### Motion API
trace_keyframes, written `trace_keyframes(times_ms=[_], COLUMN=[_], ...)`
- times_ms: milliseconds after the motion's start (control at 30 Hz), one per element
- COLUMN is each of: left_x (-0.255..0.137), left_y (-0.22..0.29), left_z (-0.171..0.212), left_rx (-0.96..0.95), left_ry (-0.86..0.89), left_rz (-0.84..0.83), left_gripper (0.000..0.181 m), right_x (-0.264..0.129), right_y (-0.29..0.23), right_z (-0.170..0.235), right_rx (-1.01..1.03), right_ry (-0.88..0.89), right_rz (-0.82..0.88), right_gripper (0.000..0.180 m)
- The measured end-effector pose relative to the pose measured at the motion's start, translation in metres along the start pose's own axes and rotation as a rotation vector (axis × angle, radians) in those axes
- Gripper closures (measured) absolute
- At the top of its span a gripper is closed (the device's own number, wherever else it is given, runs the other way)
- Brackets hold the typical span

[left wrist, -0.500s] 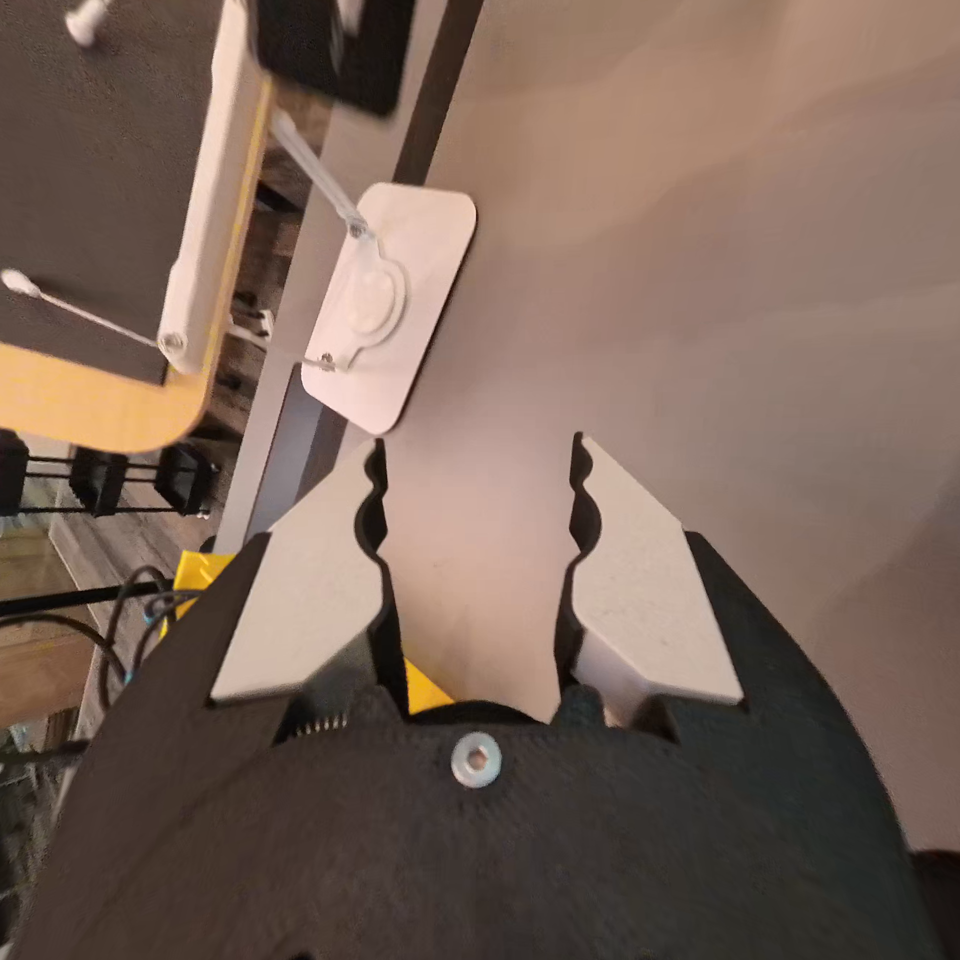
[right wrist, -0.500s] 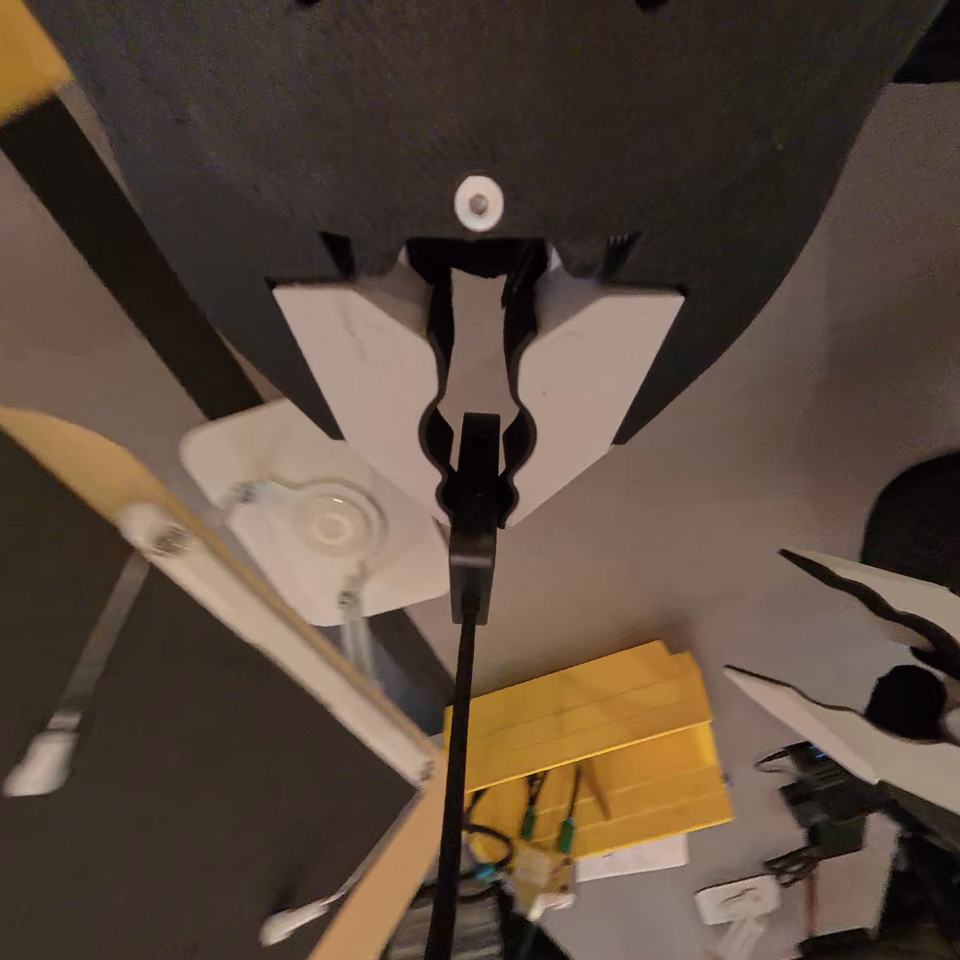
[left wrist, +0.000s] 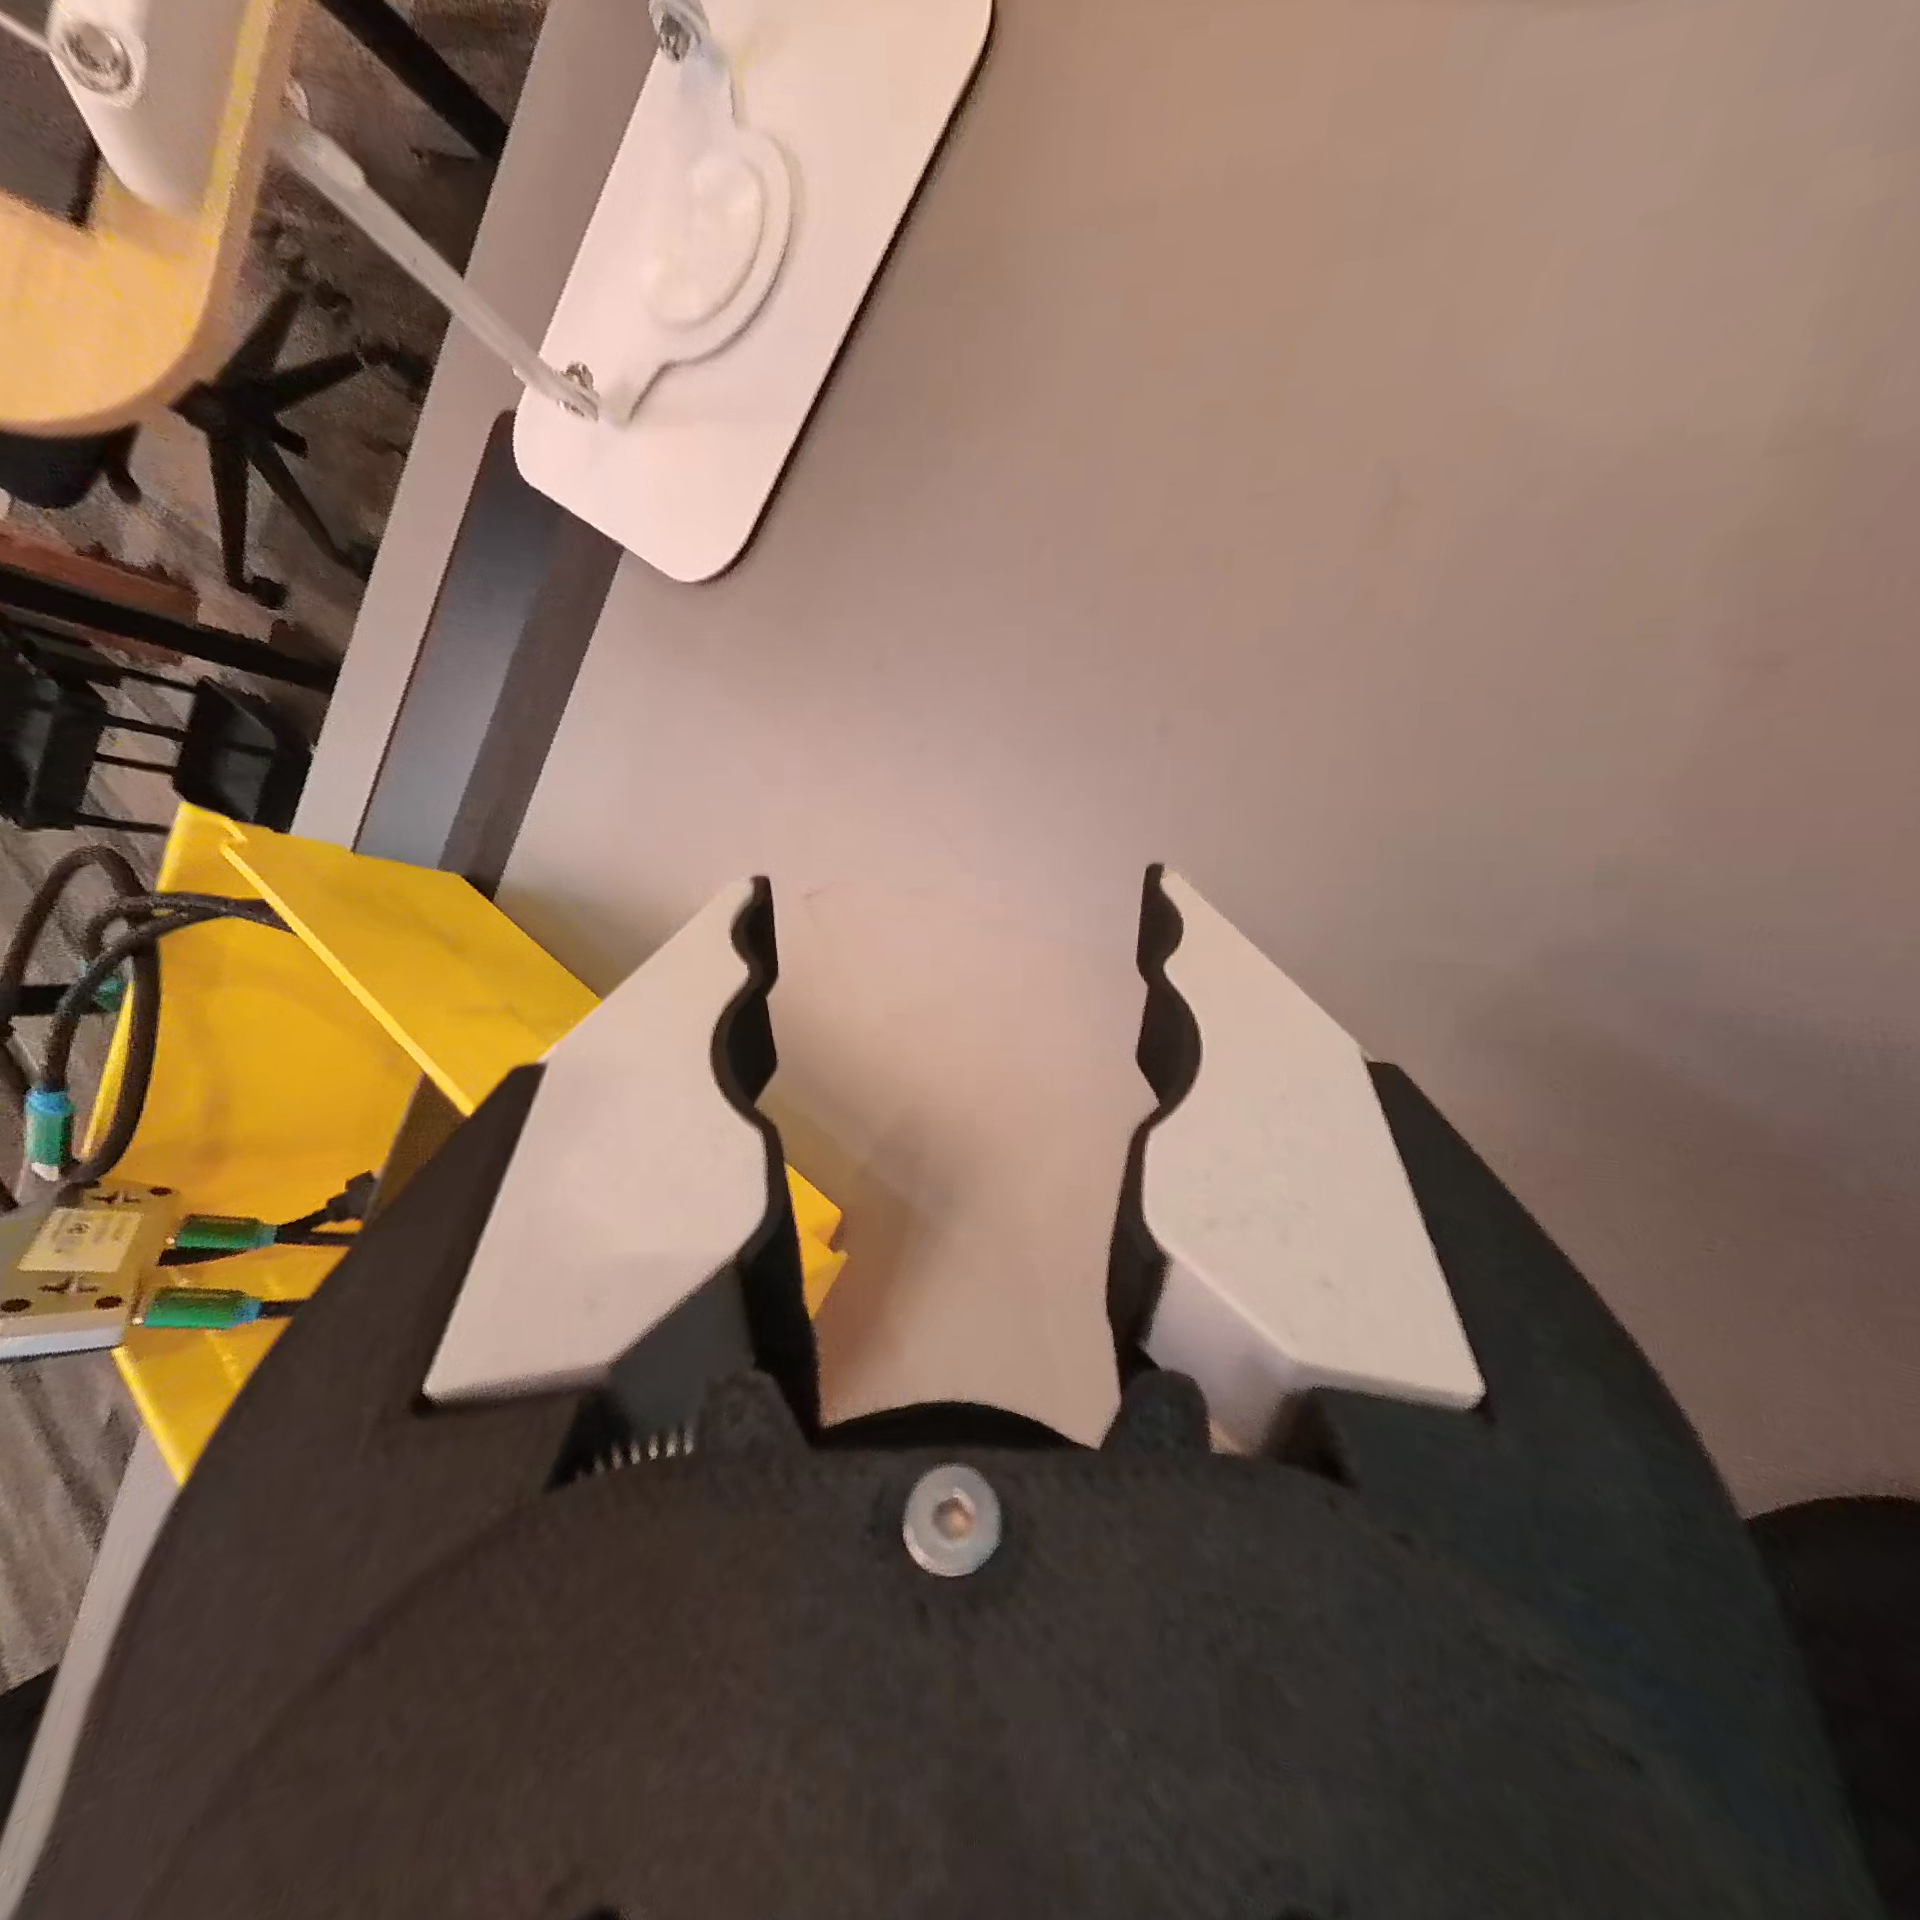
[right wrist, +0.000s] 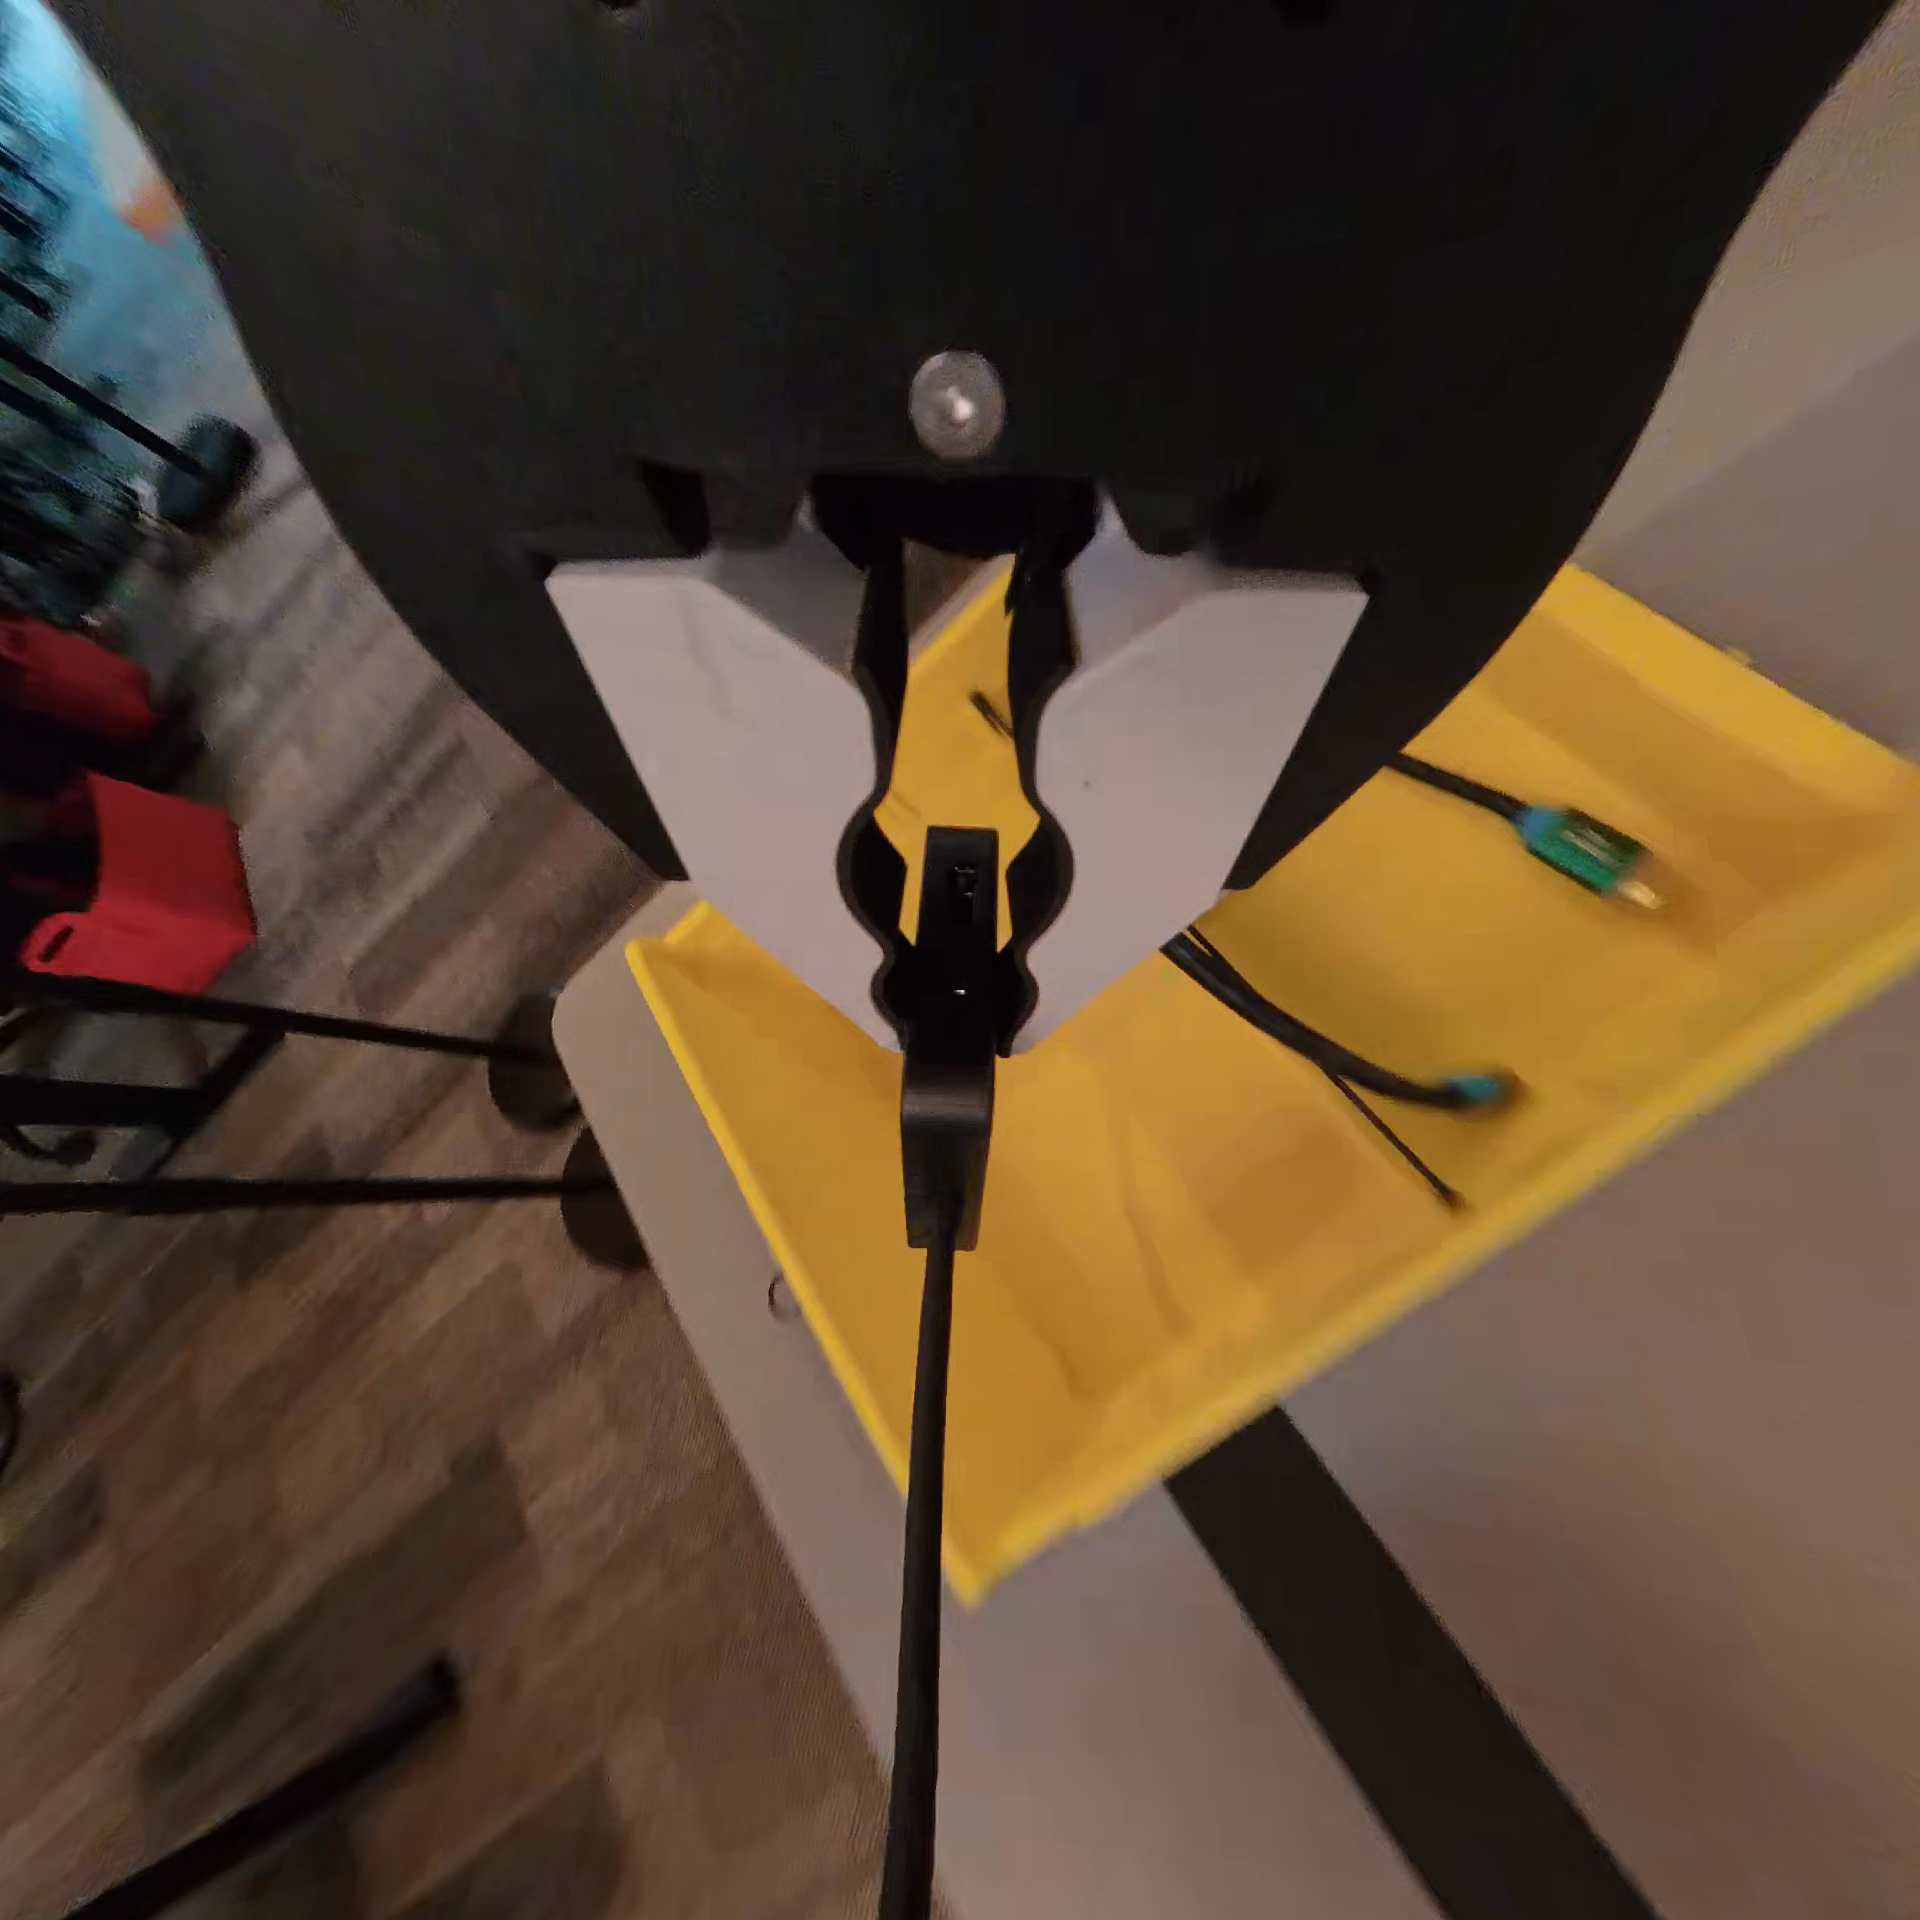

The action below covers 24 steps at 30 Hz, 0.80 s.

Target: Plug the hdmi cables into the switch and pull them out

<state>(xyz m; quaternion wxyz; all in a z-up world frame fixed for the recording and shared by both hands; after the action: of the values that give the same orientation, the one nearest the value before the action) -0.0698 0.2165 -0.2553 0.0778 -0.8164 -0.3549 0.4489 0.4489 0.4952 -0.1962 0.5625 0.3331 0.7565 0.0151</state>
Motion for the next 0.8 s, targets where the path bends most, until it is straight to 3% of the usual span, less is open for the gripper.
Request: trace_keyframes(times_ms=[167, 300, 633, 800], left_x=[0.005, 0.006, 0.013, 0.013], left_y=[0.0, -0.001, 0.002, 0.003], left_z=[0.009, 0.015, 0.022, 0.026], left_rx=[0.001, 0.002, 0.014, 0.012], left_ry=[-0.029, -0.052, -0.087, -0.097], left_rz=[0.004, 0.008, 0.038, 0.042], left_gripper=[0.112, 0.112, 0.112, 0.112], right_x=[0.043, 0.068, 0.104, 0.107], right_y=[0.012, 0.003, -0.008, 0.011], right_z=[0.038, 0.057, 0.09, 0.088], right_rx=[-0.203, -0.346, -0.341, -0.278], right_ry=[-0.301, -0.432, -0.595, -0.583], right_rz=[-0.069, -0.188, -0.381, -0.27], right_gripper=[0.168, 0.168, 0.168, 0.137])
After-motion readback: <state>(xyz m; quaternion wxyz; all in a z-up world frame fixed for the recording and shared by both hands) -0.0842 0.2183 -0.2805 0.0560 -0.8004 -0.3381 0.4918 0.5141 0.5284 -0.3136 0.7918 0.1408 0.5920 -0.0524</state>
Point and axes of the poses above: each gripper's, where its closed fingertips meet, x out along the fingers, z out of its underside, y = z × x across the jaws, the point moved 4 cm from there along -x, back along the fingers, and after that the axes turned 6 degrees about y, right-handed, at the moved point
